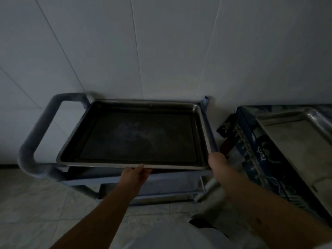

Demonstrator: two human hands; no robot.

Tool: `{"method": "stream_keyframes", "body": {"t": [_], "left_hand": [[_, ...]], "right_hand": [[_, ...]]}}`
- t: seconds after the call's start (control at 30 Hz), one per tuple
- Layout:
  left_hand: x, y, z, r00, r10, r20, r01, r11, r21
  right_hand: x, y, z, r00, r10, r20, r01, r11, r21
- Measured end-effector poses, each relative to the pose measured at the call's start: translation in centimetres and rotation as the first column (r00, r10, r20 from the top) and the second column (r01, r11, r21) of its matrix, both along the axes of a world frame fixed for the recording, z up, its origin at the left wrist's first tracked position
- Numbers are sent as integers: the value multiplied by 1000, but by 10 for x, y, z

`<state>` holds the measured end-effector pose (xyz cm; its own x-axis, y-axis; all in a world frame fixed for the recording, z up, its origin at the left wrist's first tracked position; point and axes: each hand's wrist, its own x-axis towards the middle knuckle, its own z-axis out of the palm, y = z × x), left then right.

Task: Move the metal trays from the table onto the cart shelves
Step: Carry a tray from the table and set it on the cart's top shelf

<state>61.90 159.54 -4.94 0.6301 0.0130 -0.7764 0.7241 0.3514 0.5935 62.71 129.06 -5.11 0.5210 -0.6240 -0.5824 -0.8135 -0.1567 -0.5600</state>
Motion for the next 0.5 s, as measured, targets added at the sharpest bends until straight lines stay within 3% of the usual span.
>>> {"method": "stream_keyframes", "body": {"t": [0.03,0.13,0.33,0.43,0.5], "left_hand": [[4,-9,0,999,35,-19,-35,999,-14],[14,-30,-1,991,85,-100,-89,996,-31],[18,-34,-16,991,85,-107,-81,996,38],[15,-32,-18,994,64,-90,-57,995,79],[11,-30,-16,995,34,-95,-22,991,132]], "right_hand": [[11,-6,4,998,53,-43,-55,997,-50],[38,-27,1,981,182,-67,-183,983,-3],[50,-46,-7,996,-85,-42,93,950,298],[48,-50,-13,995,-96,-24,98,939,330],[47,-51,-15,1000,3,31,-12,953,301]]}}
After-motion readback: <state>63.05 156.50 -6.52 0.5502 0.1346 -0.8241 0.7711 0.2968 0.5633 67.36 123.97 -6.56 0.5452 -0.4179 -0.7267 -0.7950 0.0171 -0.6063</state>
